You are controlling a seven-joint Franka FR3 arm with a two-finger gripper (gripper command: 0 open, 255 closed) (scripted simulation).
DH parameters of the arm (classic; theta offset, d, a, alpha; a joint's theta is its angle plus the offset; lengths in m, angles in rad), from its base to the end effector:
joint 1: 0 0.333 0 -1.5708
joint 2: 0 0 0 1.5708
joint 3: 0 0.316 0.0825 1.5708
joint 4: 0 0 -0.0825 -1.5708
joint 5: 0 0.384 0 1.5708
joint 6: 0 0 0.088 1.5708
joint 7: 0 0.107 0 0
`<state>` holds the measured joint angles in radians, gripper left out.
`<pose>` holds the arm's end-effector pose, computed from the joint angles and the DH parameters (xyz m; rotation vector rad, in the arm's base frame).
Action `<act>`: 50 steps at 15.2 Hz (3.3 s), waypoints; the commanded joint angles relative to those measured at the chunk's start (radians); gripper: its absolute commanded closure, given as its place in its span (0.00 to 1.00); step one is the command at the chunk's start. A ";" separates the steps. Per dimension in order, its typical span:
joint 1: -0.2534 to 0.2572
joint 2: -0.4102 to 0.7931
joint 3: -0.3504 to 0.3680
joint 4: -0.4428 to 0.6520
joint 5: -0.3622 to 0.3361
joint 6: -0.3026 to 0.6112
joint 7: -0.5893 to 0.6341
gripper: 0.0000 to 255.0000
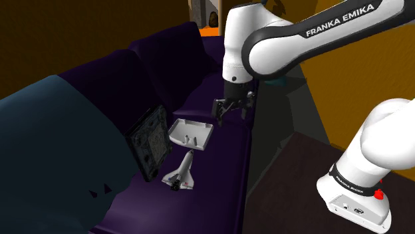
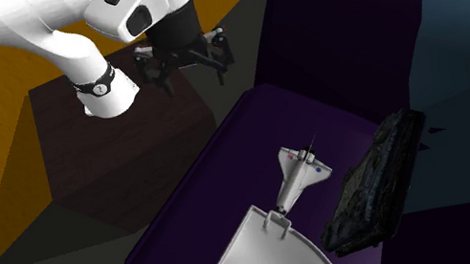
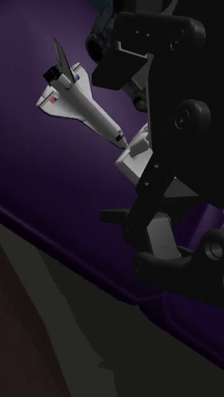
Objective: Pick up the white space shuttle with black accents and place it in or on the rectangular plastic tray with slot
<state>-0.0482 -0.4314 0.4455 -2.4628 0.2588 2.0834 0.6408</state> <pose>0.3835 0.1791 0.4371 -3.0270 0.6183 -0.0007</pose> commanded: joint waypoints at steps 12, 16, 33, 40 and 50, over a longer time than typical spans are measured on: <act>-0.054 0.589 0.168 0.230 -0.302 0.280 0.664 0.00; 0.014 0.774 0.108 0.351 -0.419 0.308 0.852 0.00; 0.188 1.183 -0.060 0.671 -0.534 0.374 1.117 0.00; 0.188 1.183 -0.060 0.671 -0.534 0.374 1.116 0.00; 0.188 1.183 -0.060 0.671 -0.534 0.374 1.117 1.00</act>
<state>0.1395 0.7515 0.3851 -1.7914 -0.2750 2.4574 1.7573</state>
